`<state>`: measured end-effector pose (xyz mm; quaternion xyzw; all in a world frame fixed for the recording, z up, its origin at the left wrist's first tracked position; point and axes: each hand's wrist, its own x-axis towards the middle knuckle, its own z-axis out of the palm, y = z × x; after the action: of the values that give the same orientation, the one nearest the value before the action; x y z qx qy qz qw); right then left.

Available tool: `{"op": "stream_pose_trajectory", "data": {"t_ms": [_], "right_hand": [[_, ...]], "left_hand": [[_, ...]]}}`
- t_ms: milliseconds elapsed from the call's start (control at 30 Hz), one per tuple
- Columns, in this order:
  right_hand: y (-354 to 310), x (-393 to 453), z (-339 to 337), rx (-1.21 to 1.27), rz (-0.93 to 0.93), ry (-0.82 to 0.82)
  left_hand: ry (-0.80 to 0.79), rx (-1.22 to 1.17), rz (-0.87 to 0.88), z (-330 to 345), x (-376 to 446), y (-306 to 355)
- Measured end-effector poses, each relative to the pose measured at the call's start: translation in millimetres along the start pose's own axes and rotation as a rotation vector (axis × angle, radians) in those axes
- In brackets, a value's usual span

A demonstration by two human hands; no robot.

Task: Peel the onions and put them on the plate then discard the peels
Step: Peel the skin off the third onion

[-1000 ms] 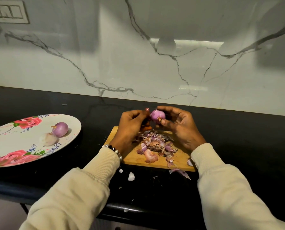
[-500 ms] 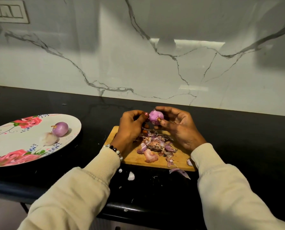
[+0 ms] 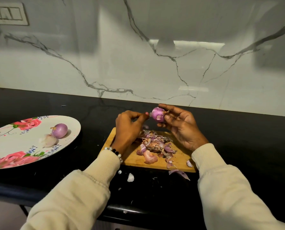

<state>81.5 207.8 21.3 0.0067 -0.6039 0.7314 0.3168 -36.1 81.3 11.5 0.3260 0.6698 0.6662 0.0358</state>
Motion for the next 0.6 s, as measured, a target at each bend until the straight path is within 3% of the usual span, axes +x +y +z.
{"op": "stream_pose_trajectory", "data": {"t_ms": [167,333,467,533,600], "right_hand": [[-0.8,-0.3,-0.5,0.001,0.015,-0.012],[-1.7,-1.6,0.7,-0.001,0.034,-0.042],[-3.7,-3.0,2.1,0.060,0.033,-0.060],[-3.9,-2.6,1.8,0.048,0.043,-0.057],[-3.0,-2.5,1.1,0.019,0.056,-0.052]], "left_hand": [[-0.025,0.003,0.061,-4.2,4.9,-0.1],[-0.064,-0.106,-0.041,-1.6,4.9,0.0],[-0.041,-0.247,-0.237,-2.6,4.2,1.3],[-0.040,-0.098,-0.228,-4.9,6.0,-0.8],[-0.035,0.128,-0.098,-5.3,5.0,-0.1]]}}
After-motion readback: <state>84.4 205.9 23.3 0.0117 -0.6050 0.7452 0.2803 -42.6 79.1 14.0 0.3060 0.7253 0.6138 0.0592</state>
